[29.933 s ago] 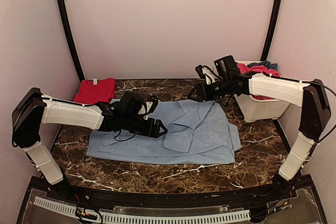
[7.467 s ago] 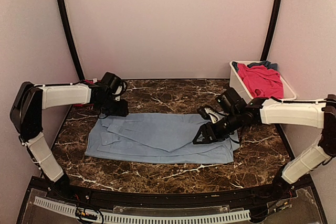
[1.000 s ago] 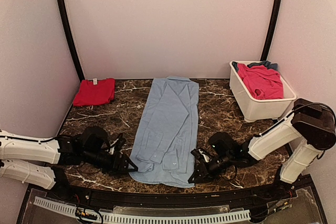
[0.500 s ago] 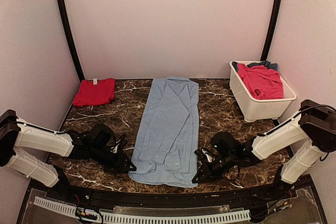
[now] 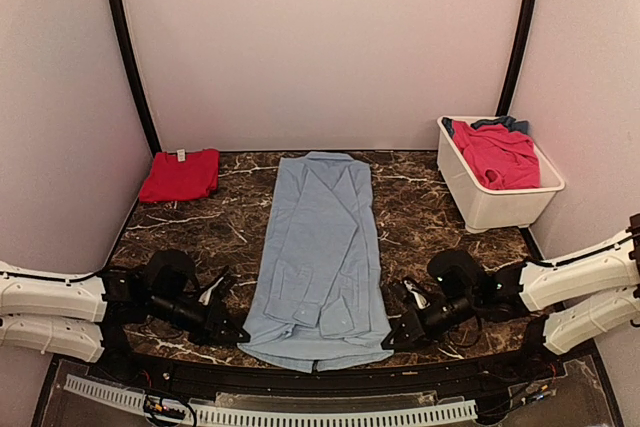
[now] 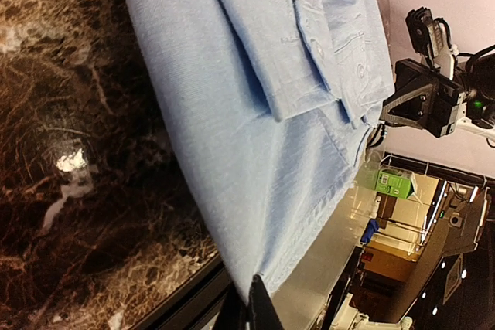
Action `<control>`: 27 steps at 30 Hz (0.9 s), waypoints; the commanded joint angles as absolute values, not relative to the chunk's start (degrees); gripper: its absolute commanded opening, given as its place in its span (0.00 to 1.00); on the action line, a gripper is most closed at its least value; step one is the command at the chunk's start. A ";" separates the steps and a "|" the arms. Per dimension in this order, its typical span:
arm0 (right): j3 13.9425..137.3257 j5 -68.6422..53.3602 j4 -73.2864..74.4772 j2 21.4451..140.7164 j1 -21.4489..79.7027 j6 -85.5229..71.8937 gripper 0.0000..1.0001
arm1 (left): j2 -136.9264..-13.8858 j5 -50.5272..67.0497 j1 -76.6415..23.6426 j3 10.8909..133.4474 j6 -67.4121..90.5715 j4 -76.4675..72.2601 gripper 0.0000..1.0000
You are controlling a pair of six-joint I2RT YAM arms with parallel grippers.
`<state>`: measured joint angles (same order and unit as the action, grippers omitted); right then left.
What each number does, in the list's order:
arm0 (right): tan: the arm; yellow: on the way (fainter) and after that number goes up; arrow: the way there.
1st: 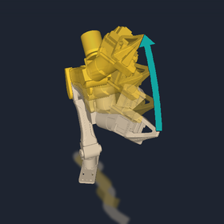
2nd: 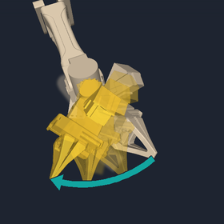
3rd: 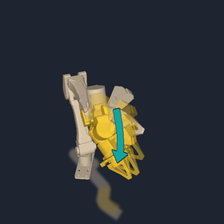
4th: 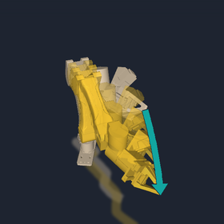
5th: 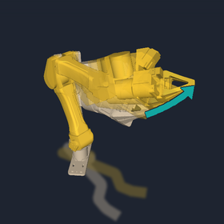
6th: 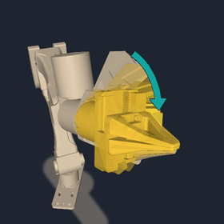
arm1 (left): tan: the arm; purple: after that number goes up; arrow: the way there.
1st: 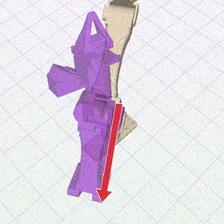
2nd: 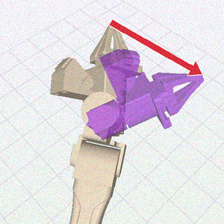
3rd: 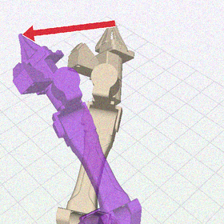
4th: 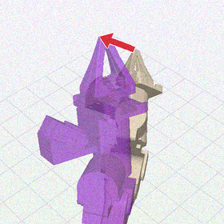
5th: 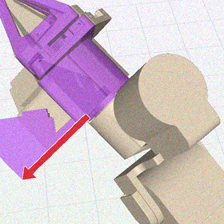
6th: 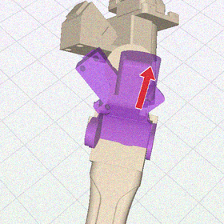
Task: Fold and stack the mixed laundry pile
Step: Pick up the rectangle-folded shirt from the center of the board, then fold the rectangle-folded shirt at the center of the board.
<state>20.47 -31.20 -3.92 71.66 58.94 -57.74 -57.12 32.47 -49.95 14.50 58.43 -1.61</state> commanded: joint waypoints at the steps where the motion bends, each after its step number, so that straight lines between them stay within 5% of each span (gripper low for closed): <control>1: 21.13 -26.80 1.99 66.49 59.31 -56.13 0.00 | -52.82 30.81 -50.13 13.96 59.72 2.63 0.00; 27: 31.76 -25.65 3.34 72.84 56.34 -48.25 0.00 | -68.26 30.49 -50.05 24.48 57.00 -8.92 0.00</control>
